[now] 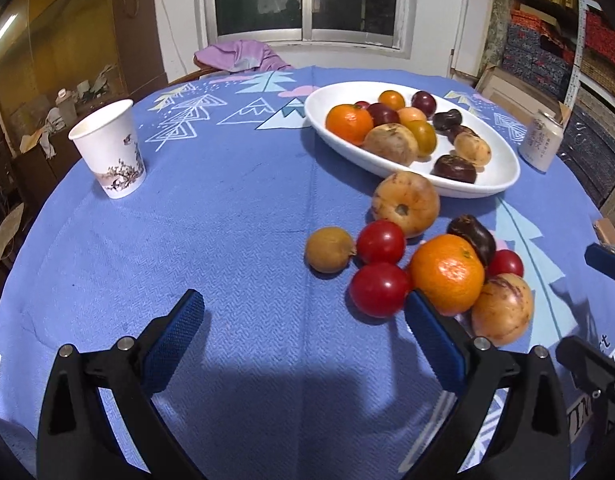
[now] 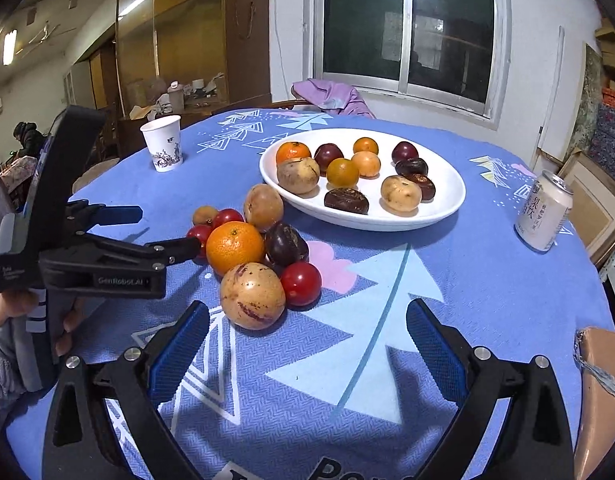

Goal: Organize fruits
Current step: 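Move both open tools back toward the loose fruit pile, then grasp a red tomato with the left tool while the right tool grasps a large tan speckled fruit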

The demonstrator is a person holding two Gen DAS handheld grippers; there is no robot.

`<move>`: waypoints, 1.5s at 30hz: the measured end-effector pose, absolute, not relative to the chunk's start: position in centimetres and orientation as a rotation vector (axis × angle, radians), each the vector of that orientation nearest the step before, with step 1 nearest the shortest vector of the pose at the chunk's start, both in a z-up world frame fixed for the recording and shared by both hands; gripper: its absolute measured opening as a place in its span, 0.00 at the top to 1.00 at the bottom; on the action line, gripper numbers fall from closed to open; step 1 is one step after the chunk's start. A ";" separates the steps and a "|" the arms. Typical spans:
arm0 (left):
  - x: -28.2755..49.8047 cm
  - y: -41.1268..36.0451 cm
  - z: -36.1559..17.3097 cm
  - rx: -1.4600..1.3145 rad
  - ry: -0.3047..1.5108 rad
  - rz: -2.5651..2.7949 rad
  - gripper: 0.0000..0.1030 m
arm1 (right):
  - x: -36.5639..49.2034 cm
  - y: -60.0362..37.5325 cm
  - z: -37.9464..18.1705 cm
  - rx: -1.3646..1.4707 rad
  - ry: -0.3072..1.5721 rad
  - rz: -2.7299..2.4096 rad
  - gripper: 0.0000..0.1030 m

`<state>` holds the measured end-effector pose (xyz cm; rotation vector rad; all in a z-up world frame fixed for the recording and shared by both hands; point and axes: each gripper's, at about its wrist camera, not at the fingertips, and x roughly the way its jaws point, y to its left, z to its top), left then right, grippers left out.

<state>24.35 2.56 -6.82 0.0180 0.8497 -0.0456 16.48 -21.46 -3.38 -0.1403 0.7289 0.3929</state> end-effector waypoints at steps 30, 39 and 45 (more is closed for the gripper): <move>22.8 2.3 -7.0 0.054 0.851 -0.104 0.04 | 16.7 -20.9 -4.3 -0.111 0.796 0.449 0.03; 22.7 1.9 -7.1 0.063 0.860 -0.145 0.23 | 16.3 -20.6 -3.8 -0.073 0.746 0.521 0.09; 22.6 1.9 -7.1 0.061 0.859 -0.158 0.23 | 16.8 -20.4 -4.1 -0.052 0.774 0.532 0.32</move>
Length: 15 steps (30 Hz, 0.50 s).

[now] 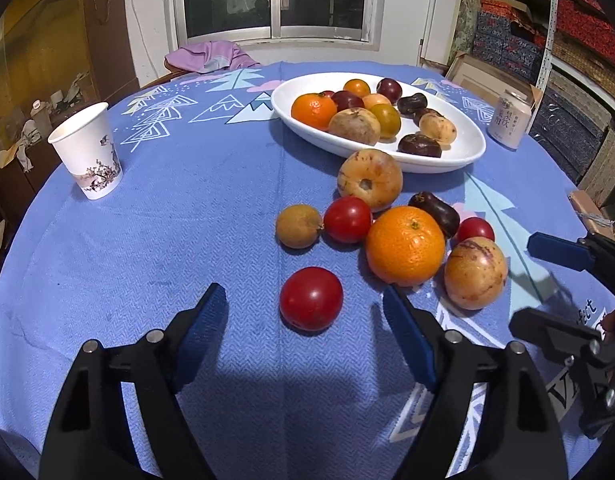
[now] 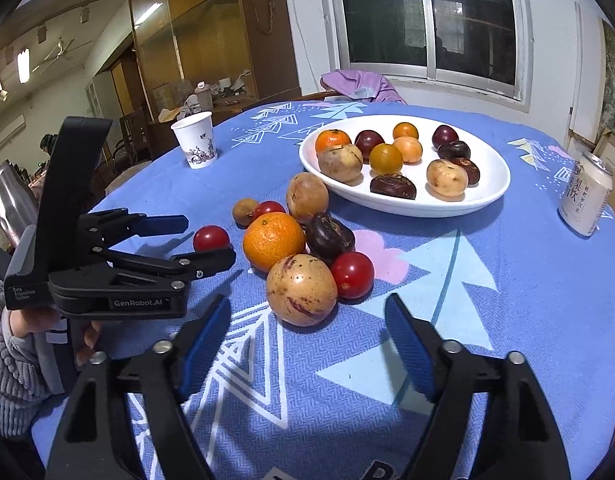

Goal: Organize fruits
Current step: 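Grasp a red tomato with the left tool while the right tool grasps a large tan speckled fruit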

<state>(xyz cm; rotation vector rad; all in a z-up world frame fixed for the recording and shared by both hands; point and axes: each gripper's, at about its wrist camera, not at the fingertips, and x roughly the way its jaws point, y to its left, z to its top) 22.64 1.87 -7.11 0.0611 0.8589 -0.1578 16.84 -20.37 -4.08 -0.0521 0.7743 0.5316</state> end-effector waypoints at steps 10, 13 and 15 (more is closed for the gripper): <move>23.2 1.1 -7.8 0.072 0.908 -0.202 0.35 | 18.0 -18.7 -4.7 -0.048 0.820 0.554 0.48; 23.3 1.1 -7.8 0.066 0.908 -0.209 0.35 | 18.8 -18.5 -5.1 -0.034 0.842 0.546 0.48; 23.4 1.0 -7.8 0.063 0.909 -0.218 0.35 | 19.8 -18.4 -5.7 -0.016 0.891 0.537 0.49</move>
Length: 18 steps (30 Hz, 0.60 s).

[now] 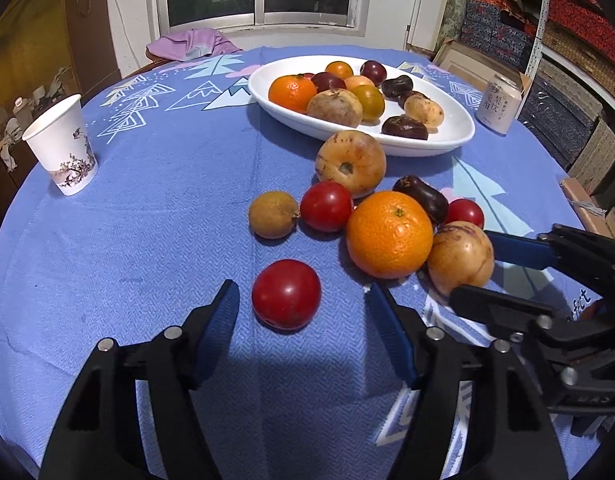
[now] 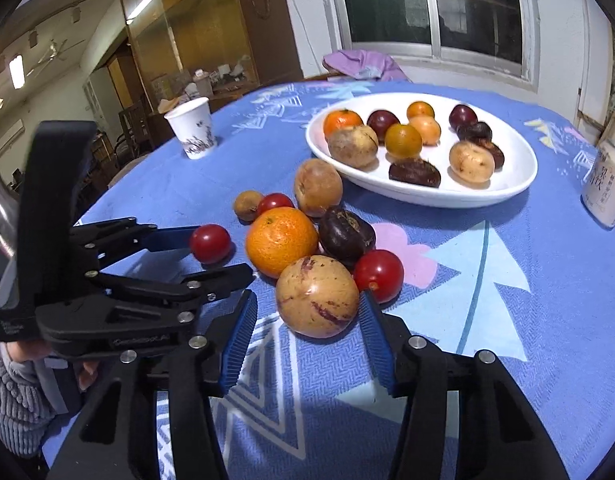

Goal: Organize fruits
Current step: 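Grasp a red tomato with the left tool while the right tool grasps a large tan speckled fruit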

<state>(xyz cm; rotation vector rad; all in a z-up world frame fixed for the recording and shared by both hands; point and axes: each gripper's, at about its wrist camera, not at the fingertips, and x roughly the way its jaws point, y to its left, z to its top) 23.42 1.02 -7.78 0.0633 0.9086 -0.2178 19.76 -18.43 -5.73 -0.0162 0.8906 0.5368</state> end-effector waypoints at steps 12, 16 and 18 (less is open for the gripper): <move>24.0 1.1 -7.7 0.044 0.903 -0.215 0.46 | 21.0 -19.3 -6.4 0.081 0.930 0.558 0.56; 24.0 1.0 -7.7 0.057 0.904 -0.197 0.50 | 21.2 -19.6 -6.5 0.104 0.936 0.567 0.56; 23.9 1.1 -7.7 0.060 0.902 -0.186 0.54 | 21.4 -20.1 -6.6 0.142 0.941 0.583 0.56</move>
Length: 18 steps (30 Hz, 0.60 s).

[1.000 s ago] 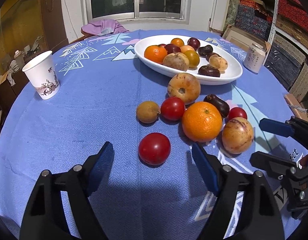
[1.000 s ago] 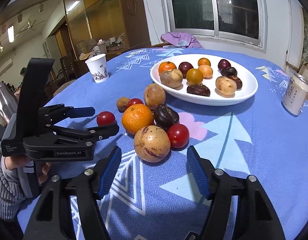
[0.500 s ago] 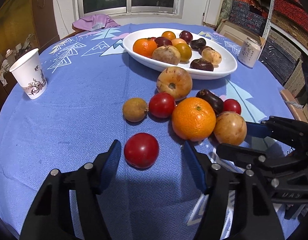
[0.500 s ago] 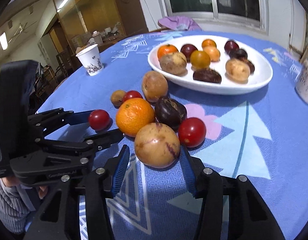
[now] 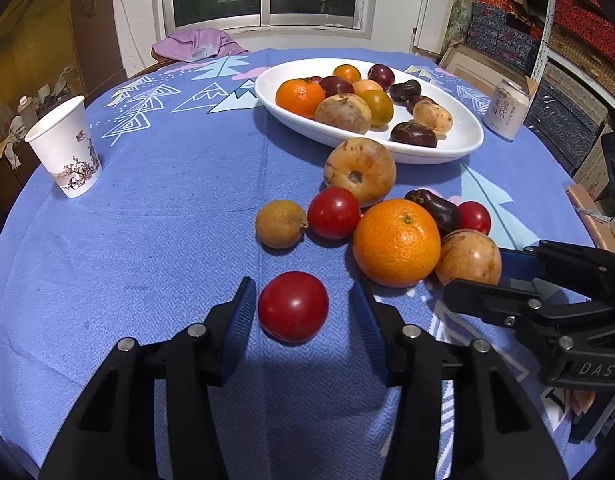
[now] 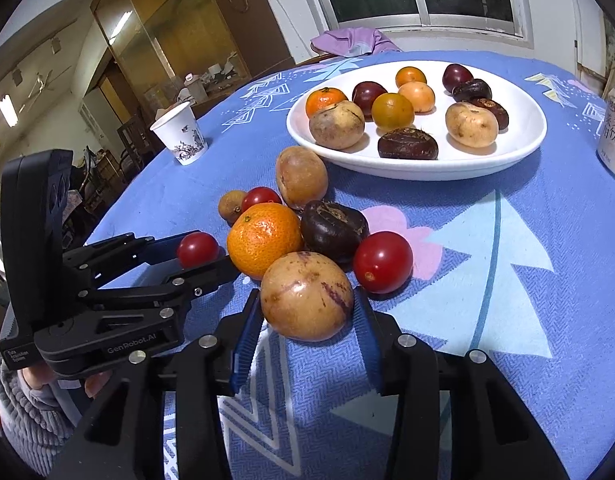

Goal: Organize fruits
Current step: 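Grasp a red tomato with the left tool while the right tool grasps a large tan speckled fruit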

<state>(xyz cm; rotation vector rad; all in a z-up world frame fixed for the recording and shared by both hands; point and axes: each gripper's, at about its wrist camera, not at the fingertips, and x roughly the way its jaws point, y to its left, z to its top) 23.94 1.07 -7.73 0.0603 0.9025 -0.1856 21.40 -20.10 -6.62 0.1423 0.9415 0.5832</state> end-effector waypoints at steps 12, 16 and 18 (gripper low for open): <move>23.9 0.8 -7.8 0.089 0.900 -0.167 0.57 | 21.7 -21.0 -6.9 0.227 0.949 0.625 0.54; 23.9 0.7 -7.8 0.095 0.900 -0.164 0.57 | 21.6 -20.5 -6.7 0.193 0.945 0.620 0.51; 23.9 0.7 -7.8 0.094 0.900 -0.164 0.57 | 21.6 -20.5 -6.7 0.196 0.942 0.616 0.51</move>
